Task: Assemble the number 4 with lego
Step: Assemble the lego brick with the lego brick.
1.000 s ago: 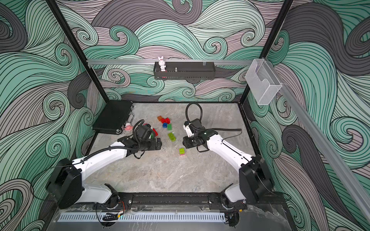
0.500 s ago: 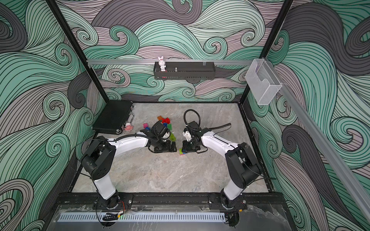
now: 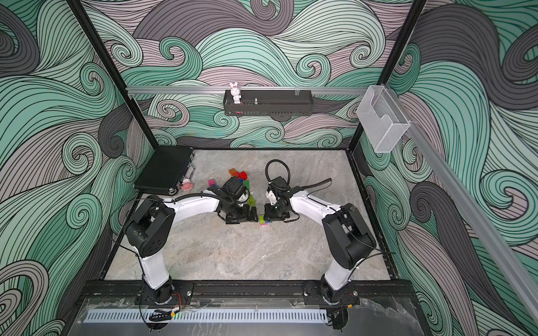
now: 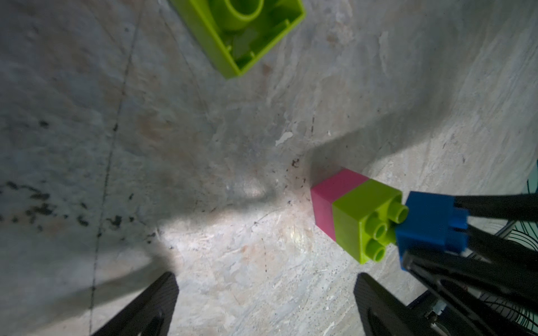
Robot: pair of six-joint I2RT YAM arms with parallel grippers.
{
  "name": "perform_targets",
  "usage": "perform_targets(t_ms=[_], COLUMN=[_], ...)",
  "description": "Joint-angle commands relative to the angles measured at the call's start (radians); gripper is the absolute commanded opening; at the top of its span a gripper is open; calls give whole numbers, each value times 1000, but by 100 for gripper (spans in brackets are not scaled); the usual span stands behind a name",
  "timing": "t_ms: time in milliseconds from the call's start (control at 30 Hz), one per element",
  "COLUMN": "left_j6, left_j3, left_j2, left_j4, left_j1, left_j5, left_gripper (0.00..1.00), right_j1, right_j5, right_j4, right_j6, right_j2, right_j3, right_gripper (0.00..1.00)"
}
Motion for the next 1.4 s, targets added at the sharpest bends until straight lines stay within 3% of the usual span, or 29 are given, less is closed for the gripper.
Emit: perform_targets(t_ms=[0,500,1367], left_j6=[-14,-11,-9], left_j3=[31,32,27], left_j2=[30,35,45], left_j4=[-26,-32,-43], left_j1=[0,3,10], left_j5=[18,18,15], left_gripper=[99,99,99], right_j1=[17,38,73], right_j5=[50,83,209], right_j4=[-9,-6,-119], right_j6=[23,61,-46], right_j2=[21,36,57], right_j3=[18,69,65], right_gripper=[12,13,12])
